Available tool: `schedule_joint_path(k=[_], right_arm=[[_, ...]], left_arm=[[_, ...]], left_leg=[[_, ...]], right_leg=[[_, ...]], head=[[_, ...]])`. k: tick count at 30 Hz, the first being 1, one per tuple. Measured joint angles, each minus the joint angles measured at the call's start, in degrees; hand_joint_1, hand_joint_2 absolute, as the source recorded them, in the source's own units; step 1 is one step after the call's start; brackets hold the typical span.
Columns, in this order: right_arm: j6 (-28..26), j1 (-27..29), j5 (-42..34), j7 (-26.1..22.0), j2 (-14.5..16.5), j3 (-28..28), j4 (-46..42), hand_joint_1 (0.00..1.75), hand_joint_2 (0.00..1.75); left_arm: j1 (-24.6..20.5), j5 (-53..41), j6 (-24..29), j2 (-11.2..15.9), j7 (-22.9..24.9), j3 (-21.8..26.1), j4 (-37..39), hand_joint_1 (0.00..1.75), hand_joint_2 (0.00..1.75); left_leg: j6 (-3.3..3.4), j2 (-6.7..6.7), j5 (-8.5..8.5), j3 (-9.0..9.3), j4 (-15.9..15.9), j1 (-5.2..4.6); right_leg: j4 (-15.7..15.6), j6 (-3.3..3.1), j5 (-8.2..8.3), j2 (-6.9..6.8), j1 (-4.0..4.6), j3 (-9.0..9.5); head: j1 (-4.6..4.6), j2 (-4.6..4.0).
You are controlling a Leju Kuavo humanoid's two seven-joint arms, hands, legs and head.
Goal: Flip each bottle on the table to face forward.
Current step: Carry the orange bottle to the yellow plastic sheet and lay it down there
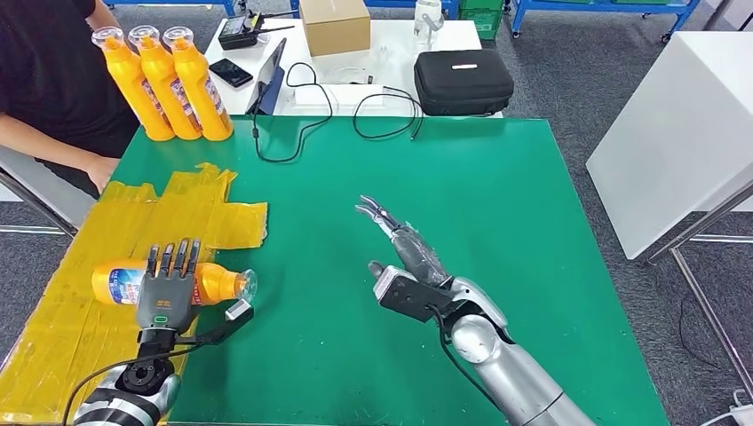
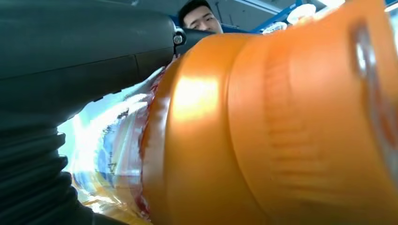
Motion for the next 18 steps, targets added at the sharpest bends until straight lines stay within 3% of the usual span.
schedule_joint_path(k=[18], right_arm=[[-0.1,0.5,0.0,0.0,-1.0,0.1,-0.3,0.0,0.0]], left_arm=[[1.7,0.0,-0.2,0.1,-1.5,2.1,-1.9,0.0,0.0]], left_leg=[[0.02,0.08,0.02,-0.08,0.0,0.01]], right_leg=[[0.0,0.01,0.02,0.03,0.01,-0.12]], head=[[0.01,0.0]])
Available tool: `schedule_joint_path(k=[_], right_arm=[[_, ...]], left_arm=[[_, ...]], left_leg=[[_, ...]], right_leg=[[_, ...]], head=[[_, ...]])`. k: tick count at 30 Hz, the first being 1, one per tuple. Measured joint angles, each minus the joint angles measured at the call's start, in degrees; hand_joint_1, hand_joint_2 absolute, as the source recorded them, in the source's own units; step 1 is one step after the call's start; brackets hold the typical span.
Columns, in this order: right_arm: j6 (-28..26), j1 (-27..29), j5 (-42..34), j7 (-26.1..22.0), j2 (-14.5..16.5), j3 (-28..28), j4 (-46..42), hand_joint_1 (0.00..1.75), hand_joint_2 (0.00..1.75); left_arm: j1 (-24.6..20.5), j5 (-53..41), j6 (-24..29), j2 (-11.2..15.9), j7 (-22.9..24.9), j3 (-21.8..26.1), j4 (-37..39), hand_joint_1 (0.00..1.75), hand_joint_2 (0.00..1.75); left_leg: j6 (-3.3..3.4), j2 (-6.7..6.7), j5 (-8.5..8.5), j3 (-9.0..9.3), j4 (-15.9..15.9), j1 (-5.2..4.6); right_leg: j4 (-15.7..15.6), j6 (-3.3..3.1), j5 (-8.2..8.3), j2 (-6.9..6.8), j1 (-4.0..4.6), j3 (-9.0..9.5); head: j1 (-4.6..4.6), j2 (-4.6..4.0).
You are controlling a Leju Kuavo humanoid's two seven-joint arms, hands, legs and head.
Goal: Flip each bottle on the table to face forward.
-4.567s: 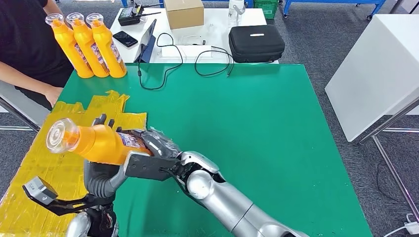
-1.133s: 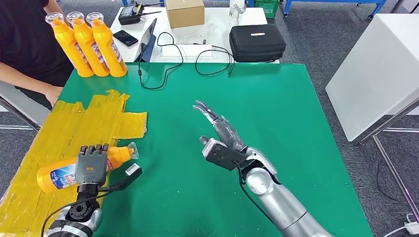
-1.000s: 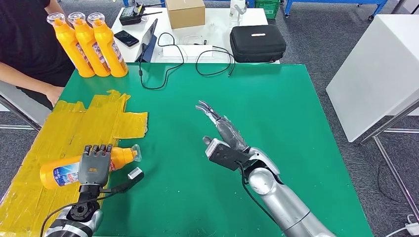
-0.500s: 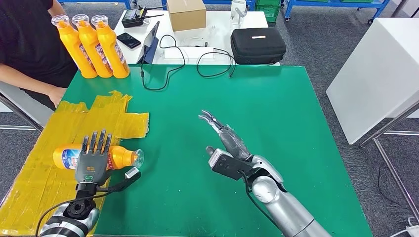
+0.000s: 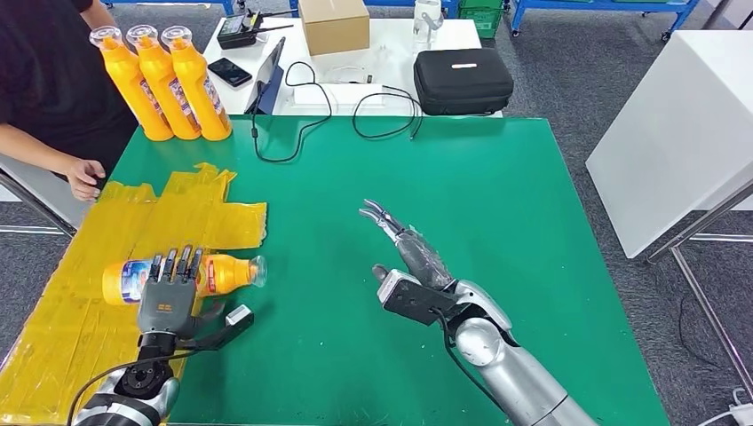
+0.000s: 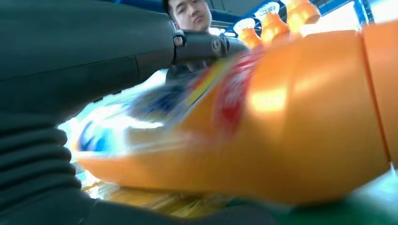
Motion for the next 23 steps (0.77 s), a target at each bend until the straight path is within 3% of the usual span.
schedule_joint_path(k=[4,6,8,11,12,14,17,20,23], right_arm=[[0.0,0.4,0.0,0.0,-0.3,-0.2,0.0,0.0,0.0],[0.0,0.6,0.1,-0.1,-0.3,-0.2,0.0,0.0,0.0],[0.0,0.7,0.4,-0.1,-0.3,-0.2,0.0,0.0,0.0],[0.0,0.7,1.5,-0.2,0.4,-0.1,0.2,0.0,0.0],[0.0,0.5,1.9,-0.1,1.0,-0.1,0.4,0.0,0.0],[0.0,0.0,2.6,0.0,2.4,0.0,1.0,0.0,0.0],[0.1,-1.3,3.1,0.2,4.4,0.5,2.3,0.0,0.0],[0.0,-2.4,3.4,0.2,5.9,0.9,3.3,0.0,0.0],[-1.6,-2.2,4.9,-0.9,7.4,0.9,3.4,0.0,0.0]], left_arm=[[2.1,0.0,0.0,-0.3,-1.2,1.6,-5.6,0.0,0.0],[3.1,1.0,0.0,-1.5,-7.2,4.7,-10.1,0.0,0.0],[3.5,4.2,0.0,-4.6,-20.2,10.6,-15.3,0.0,0.0],[2.3,12.8,0.0,-11.9,-45.4,24.4,-22.1,0.0,0.0],[1.7,15.2,0.0,-14.3,-50.1,28.5,-23.9,0.0,0.0],[0.2,17.3,0.0,-17.8,-52.0,33.6,-26.8,0.0,0.0],[-2.5,17.3,-0.1,-21.6,-50.1,37.7,-28.7,0.0,0.0],[-4.7,21.6,-0.2,-23.8,-49.7,40.0,-28.9,0.0,0.0],[-5.7,35.9,-2.5,-24.5,-49.3,39.6,-28.3,0.0,0.0]], left_leg=[[0.0,0.03,0.0,-0.14,0.0,0.0],[0.0,0.03,0.0,-0.22,0.0,-0.01],[0.03,0.01,0.02,-0.3,0.0,-0.01],[0.05,0.09,0.03,-0.38,0.0,-0.02],[0.05,0.16,0.03,-0.39,0.0,-0.02],[0.04,0.22,0.02,-0.42,0.0,-0.02],[0.02,0.08,0.06,-0.45,0.0,0.02],[-0.01,0.1,0.09,-0.46,0.0,0.06],[-0.01,0.15,0.09,-0.44,0.0,0.05]], right_leg=[[0.0,0.0,0.0,0.01,0.0,-0.13],[0.0,0.01,0.01,0.01,-0.01,-0.2],[0.0,0.02,0.02,0.0,-0.01,-0.27],[0.0,0.07,0.08,0.05,-0.02,-0.33],[0.0,0.1,0.11,0.1,-0.02,-0.37],[0.0,0.15,0.15,0.16,-0.02,-0.46],[0.0,0.16,0.15,0.06,0.0,-0.46],[0.0,0.16,0.15,0.05,0.03,-0.45],[0.0,0.16,0.16,0.07,0.04,-0.46]], head=[[0.0,0.0],[-0.01,0.0],[0.0,0.0],[0.03,0.0],[0.02,0.0],[-0.01,0.0],[0.0,0.0],[0.0,0.0],[0.01,0.0]])
